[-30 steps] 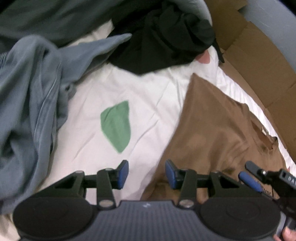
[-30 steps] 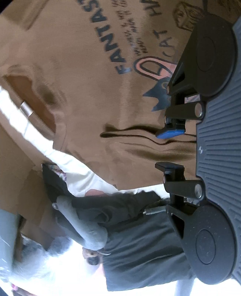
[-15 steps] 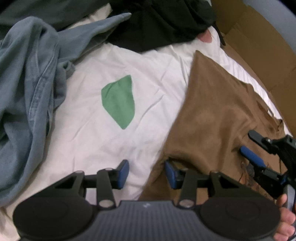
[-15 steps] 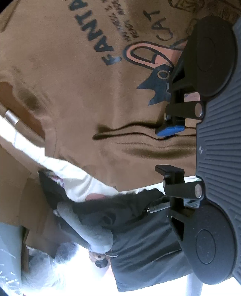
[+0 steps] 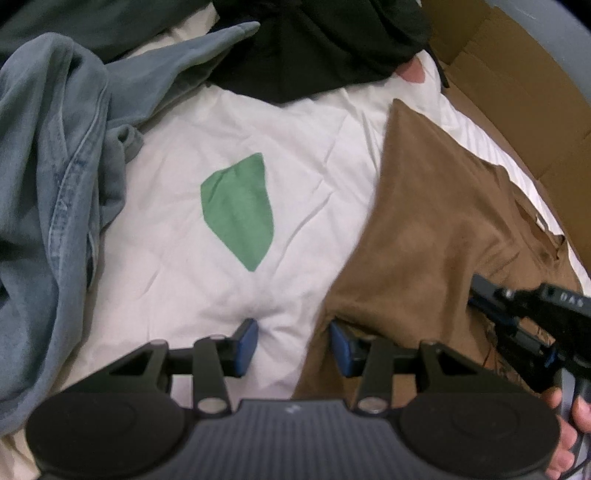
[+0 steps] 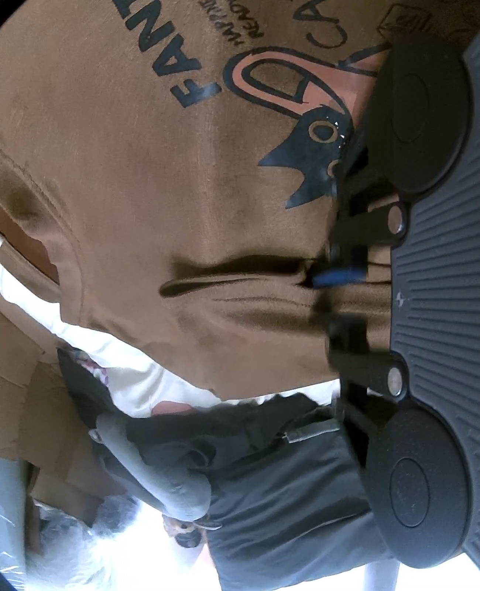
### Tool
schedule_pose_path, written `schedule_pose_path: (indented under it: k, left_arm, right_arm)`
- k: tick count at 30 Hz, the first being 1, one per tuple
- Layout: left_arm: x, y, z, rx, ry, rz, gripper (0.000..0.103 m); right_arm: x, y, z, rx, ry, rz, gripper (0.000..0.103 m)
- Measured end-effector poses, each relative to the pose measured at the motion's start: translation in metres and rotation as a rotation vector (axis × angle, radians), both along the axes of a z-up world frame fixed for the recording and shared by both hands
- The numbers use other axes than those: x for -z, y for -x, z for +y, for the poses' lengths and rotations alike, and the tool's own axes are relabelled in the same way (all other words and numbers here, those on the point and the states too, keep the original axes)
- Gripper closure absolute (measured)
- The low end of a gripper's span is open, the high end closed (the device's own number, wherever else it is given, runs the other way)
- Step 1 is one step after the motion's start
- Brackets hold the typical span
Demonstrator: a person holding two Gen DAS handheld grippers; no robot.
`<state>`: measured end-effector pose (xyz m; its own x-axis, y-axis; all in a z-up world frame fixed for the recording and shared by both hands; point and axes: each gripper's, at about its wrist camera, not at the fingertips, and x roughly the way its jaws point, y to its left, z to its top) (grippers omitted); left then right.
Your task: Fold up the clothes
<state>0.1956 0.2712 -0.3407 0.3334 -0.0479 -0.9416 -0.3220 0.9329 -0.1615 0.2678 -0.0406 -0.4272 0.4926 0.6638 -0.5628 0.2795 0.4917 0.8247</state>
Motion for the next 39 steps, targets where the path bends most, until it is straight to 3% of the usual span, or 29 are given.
schedule_pose_path:
  k: [7,11,15,16,19,20,31,36,39]
  left_arm:
    - [-0.002,0.003,0.002,-0.018,0.013,-0.004,0.056]
    - [-0.008,0.006,0.003,-0.032,0.019,-0.011,0.056]
    - [-0.023,0.011,0.005,-0.059,0.016,-0.056,0.057]
    - [-0.027,0.012,0.005,-0.061,0.016,-0.066,0.057]
    - [-0.036,0.009,0.002,-0.062,0.034,-0.098,0.057]
    - [-0.039,0.007,-0.001,-0.054,0.041,-0.107,0.057]
    - [-0.024,-0.007,-0.018,-0.006,0.135,-0.115,0.058]
    - [-0.009,-0.012,-0.016,-0.012,0.134,-0.095,0.058]
    - [-0.001,-0.012,-0.017,-0.007,0.080,-0.073,0.059]
  right_arm:
    - [-0.020,0.012,-0.009,0.013,0.045,-0.075,0.103]
    - [-0.018,0.012,-0.012,0.006,0.095,-0.037,0.101]
    - [-0.016,0.015,-0.017,-0.001,0.075,-0.042,0.099]
    - [-0.017,0.016,-0.018,0.002,0.079,-0.047,0.096]
    - [-0.020,0.016,-0.021,0.024,0.095,-0.055,0.067]
    - [-0.020,0.016,-0.023,0.034,0.098,-0.060,0.064]
    - [-0.026,-0.014,-0.040,0.099,0.162,-0.086,0.060]
    - [-0.026,-0.026,-0.037,0.080,0.191,-0.108,0.059]
    - [-0.025,-0.030,-0.034,0.066,0.227,-0.119,0.065]
